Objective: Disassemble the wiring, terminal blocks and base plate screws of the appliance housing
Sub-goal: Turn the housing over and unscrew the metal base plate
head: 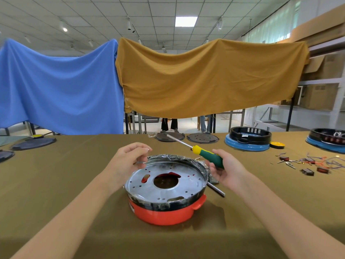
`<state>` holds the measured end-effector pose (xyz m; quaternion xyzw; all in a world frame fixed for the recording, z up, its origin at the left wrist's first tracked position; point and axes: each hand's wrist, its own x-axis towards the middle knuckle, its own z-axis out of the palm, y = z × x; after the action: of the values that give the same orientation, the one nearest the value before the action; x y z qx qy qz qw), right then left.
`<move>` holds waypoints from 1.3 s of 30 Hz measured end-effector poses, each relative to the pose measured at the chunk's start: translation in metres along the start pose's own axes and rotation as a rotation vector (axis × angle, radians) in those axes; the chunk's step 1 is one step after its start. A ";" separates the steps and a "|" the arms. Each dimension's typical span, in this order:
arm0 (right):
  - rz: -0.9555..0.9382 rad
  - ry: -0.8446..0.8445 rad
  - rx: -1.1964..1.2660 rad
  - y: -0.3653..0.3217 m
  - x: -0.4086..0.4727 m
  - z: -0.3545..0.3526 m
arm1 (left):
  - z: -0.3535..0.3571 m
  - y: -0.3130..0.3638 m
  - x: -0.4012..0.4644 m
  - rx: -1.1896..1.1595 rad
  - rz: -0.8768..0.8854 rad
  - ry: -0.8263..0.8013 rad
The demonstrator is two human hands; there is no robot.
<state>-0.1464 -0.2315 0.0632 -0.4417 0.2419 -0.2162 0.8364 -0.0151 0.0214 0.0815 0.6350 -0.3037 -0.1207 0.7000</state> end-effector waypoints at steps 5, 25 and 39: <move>0.003 -0.171 0.196 0.003 -0.022 0.018 | 0.017 0.001 -0.003 -0.257 -0.049 -0.053; -0.891 -0.200 -0.794 0.026 -0.065 0.053 | 0.067 0.000 -0.017 -0.341 -0.292 -0.213; -0.707 0.006 -1.122 0.000 -0.025 -0.009 | 0.057 -0.011 -0.020 1.002 0.054 -0.205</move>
<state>-0.1717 -0.2225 0.0644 -0.8626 0.1606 -0.3199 0.3576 -0.0617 -0.0157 0.0660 0.8695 -0.4075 -0.0040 0.2792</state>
